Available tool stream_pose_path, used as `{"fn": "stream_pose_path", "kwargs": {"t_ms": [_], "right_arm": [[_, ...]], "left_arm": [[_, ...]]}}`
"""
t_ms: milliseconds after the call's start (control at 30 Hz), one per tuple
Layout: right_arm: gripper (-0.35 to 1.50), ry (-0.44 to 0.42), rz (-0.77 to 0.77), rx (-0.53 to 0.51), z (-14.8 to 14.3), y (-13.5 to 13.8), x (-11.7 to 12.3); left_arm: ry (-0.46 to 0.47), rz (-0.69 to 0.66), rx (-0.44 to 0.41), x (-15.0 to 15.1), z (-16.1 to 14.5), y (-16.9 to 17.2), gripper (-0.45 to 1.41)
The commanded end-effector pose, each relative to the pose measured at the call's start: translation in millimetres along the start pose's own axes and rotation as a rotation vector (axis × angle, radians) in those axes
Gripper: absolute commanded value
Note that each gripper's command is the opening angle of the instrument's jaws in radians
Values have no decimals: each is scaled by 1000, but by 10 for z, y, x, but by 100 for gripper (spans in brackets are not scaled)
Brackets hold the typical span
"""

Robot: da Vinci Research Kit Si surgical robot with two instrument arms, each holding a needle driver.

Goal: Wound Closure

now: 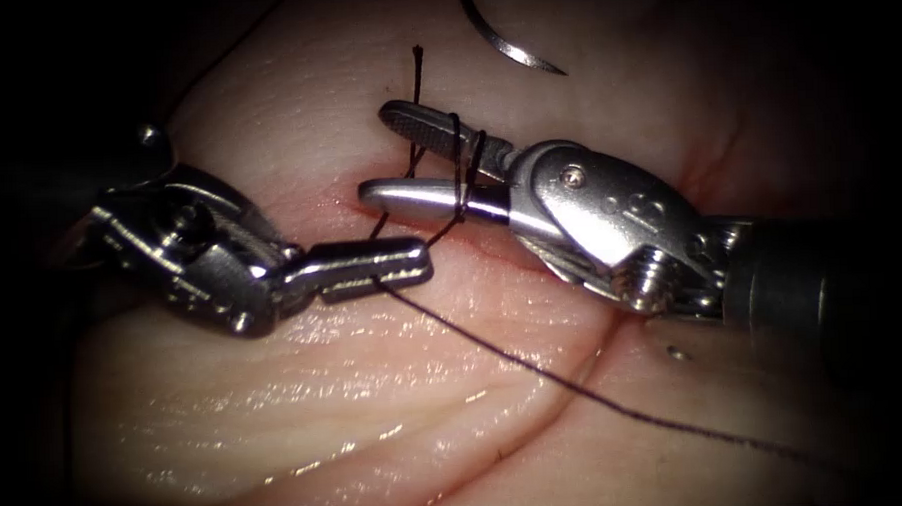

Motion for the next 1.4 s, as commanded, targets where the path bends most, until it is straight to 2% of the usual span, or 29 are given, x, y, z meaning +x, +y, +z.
{"fn": "stream_pose_path", "kwargs": {"t_ms": [33, 567, 1000, 1400], "right_arm": [[47, -2, -2, -6, 8, 2, -5], [47, -76, -33, -95, -2, 3, -13], [47, -121, -43, -168, -8, 16, -18], [52, -169, 0, -204, -5, 20, -22]], "left_arm": [[-1, 1, 1, -5, 6, 1, -45], [-56, -41, 11, -23, 4, -16, -45], [-61, -51, 12, -45, 3, -22, -45], [-64, -51, 14, -51, 5, -25, -45]]}}
